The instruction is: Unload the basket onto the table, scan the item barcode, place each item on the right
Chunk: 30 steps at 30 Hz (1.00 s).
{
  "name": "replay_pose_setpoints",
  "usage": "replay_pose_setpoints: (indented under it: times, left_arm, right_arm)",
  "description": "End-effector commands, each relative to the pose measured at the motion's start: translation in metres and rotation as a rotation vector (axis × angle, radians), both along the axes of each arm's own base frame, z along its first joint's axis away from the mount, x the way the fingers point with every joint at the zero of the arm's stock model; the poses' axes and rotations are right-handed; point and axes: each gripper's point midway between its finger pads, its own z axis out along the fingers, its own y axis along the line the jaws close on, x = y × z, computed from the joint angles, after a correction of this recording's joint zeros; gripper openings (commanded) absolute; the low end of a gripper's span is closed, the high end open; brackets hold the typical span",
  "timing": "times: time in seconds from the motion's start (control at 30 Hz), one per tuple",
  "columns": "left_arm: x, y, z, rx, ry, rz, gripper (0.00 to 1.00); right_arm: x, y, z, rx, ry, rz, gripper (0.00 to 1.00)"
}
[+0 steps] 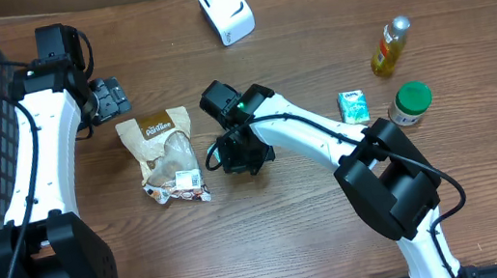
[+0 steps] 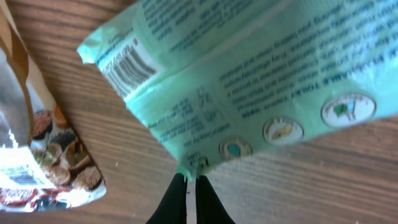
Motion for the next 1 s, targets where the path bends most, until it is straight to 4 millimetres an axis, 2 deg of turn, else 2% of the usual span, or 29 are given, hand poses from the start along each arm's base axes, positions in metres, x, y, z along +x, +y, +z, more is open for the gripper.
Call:
replay_pose_setpoints:
  times: [0.0,0.13,0.33,0.5,0.57,0.6,0.7,0.77,0.8,0.83,0.97]
  left_arm:
    - [0.002,-0.001,0.010,0.015,-0.024,-0.008,1.00]
    - [0.002,-0.001,0.010,0.015,-0.024,-0.008,0.99]
    - [0.002,-0.001,0.010,0.015,-0.024,-0.008,0.99]
    - [0.002,-0.001,0.010,0.015,-0.024,-0.008,1.00]
    - [0.002,-0.001,0.010,0.015,-0.024,-0.008,1.00]
    - [0.002,-0.001,0.010,0.015,-0.024,-0.008,1.00]
    - [0.002,-0.001,0.010,0.015,-0.024,-0.007,1.00]
    - [0.002,-0.001,0.010,0.015,-0.024,-0.008,1.00]
    - [0.002,-0.001,0.010,0.015,-0.024,-0.008,1.00]
    - [0.002,-0.001,0.010,0.015,-0.024,-0.008,1.00]
    - [0.002,-0.001,0.010,0.015,-0.024,-0.008,1.00]
  right_arm:
    - [0.000,-0.006,0.003,-0.009,-0.032,-0.005,0.04]
    - [0.000,-0.006,-0.003,-0.005,-0.037,-0.005,0.04]
    - [0.028,0.020,0.005,0.102,-0.155,-0.007,0.06]
    - [0.046,0.031,0.016,0.163,-0.218,-0.008,0.24]
    - [0.057,0.031,0.030,0.185,-0.244,-0.024,0.31]
    - [0.065,0.029,0.044,0.202,-0.258,-0.038,0.33]
    - [0.084,0.012,0.077,0.224,-0.299,-0.088,0.39]
    - [0.094,-0.006,0.090,0.225,-0.312,-0.130,0.45]
    - [0.097,-0.015,0.092,0.217,-0.308,-0.148,0.48]
    - [0.100,-0.032,0.090,0.194,-0.285,-0.184,0.52]
    - [0.096,-0.075,0.073,0.124,-0.194,-0.259,0.66]
